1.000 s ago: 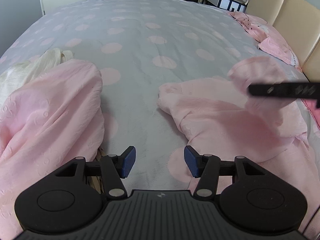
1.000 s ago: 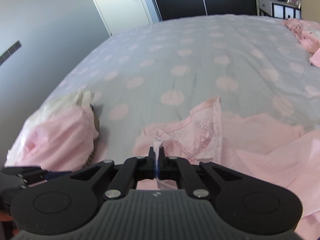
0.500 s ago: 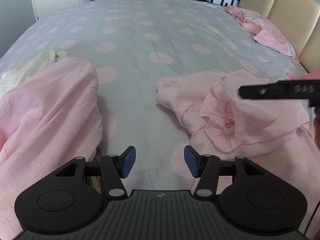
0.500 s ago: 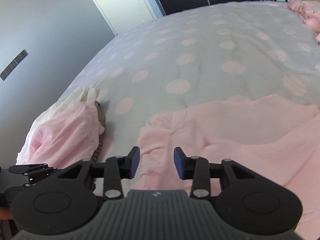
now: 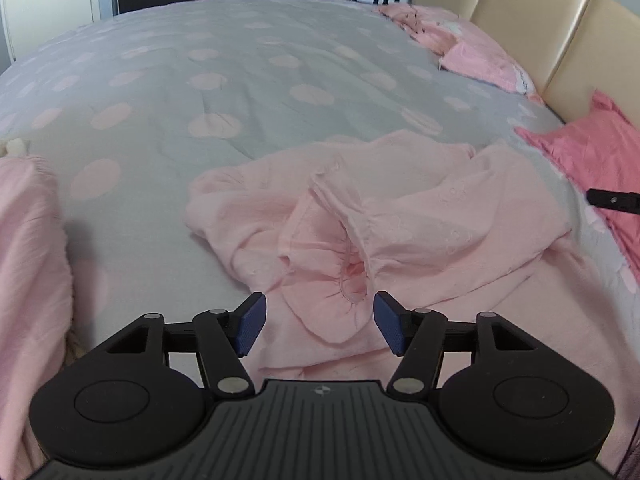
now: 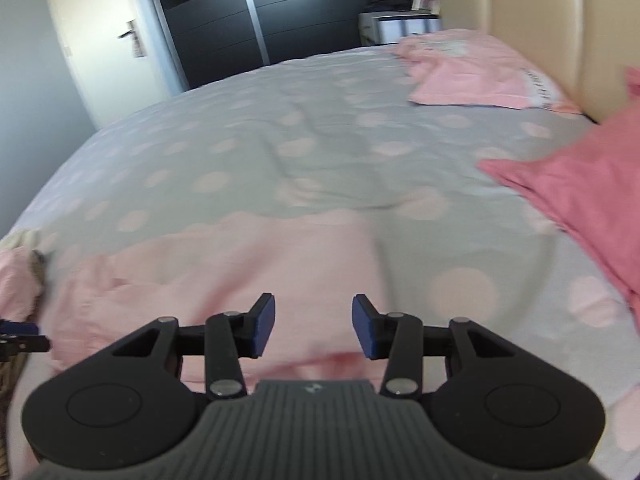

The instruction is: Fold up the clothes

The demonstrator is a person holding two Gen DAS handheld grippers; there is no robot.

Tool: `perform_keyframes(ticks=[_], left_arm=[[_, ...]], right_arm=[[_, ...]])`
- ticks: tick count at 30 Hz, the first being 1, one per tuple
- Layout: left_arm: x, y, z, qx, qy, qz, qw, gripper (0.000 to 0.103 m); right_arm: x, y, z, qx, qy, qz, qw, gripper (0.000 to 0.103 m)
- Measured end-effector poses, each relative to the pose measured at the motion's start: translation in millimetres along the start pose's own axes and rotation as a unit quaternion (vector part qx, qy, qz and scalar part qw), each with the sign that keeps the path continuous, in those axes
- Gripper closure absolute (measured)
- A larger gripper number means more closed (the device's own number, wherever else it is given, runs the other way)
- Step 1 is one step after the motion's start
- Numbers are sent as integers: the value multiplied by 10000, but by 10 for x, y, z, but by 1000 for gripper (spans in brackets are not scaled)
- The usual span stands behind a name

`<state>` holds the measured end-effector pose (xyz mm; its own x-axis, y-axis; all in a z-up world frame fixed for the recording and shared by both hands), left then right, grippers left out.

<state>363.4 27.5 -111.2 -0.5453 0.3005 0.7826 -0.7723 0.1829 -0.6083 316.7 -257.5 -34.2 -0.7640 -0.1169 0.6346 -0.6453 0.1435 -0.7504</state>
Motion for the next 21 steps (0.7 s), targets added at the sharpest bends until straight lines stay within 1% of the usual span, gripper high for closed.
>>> perform_keyframes(ticks=[1,3,6,8,9,10,11,12,13,14,15,16,19,20,21], left_arm=[[-71,13,16,-25,-33,-46,10000,45],[-196,33,26,-20,-55,-115,9999,45],[-327,32,16,127,-60,-144,9998,46],[-376,10,33,238,61,-123,9996,48],[-387,-6,51,285,162,-95,9994,56],[-395,-25,71,339,267,-61,9990,61],[-406,-41,90,407,374,-49,9985,74],[-420,-57,109,481,472,-57,9977,90],[-407,-87,121,533,538,-22,9971,97],[-356,-137,124,552,562,72,9969,99],[-305,-187,128,572,586,166,9965,102],[-253,-238,131,591,609,260,9961,102],[8,-419,-9,892,553,576,9928,102],[57,-425,-81,1020,596,591,9912,102],[55,-391,-145,1087,594,519,9909,102]], right_arm=[[-18,23,121,0,107,-30,9999,57],[-82,84,260,241,231,-87,9994,57],[-182,228,350,448,193,-344,9982,57],[-262,338,346,669,204,-521,9962,57],[-296,405,333,838,159,-606,9945,57],[-338,450,311,987,136,-636,9930,57],[-381,493,288,1133,116,-661,9913,57],[-424,536,266,1279,96,-686,9894,57],[-469,559,256,1350,115,-687,9884,60],[-502,560,254,1345,146,-649,9887,62],[-534,558,252,1333,178,-607,9891,73],[-556,537,267,1248,251,-653,9897,98],[-571,459,335,932,433,-742,9919,98],[-574,447,361,893,456,-761,9920,98],[-590,452,383,859,472,-806,9919,98]])
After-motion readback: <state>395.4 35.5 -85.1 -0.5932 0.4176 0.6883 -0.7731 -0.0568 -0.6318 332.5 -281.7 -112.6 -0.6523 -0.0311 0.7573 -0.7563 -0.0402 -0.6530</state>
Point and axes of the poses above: each gripper's, at about its wrist camera, not at the fingertips, and x roughly against the way its jaws point, z to its right, y to its underside, the point moved 10 cm from there along -x, roughly the way its jaws point, and after that the axes turned 4 degrees about z, right-handed, at the moved point
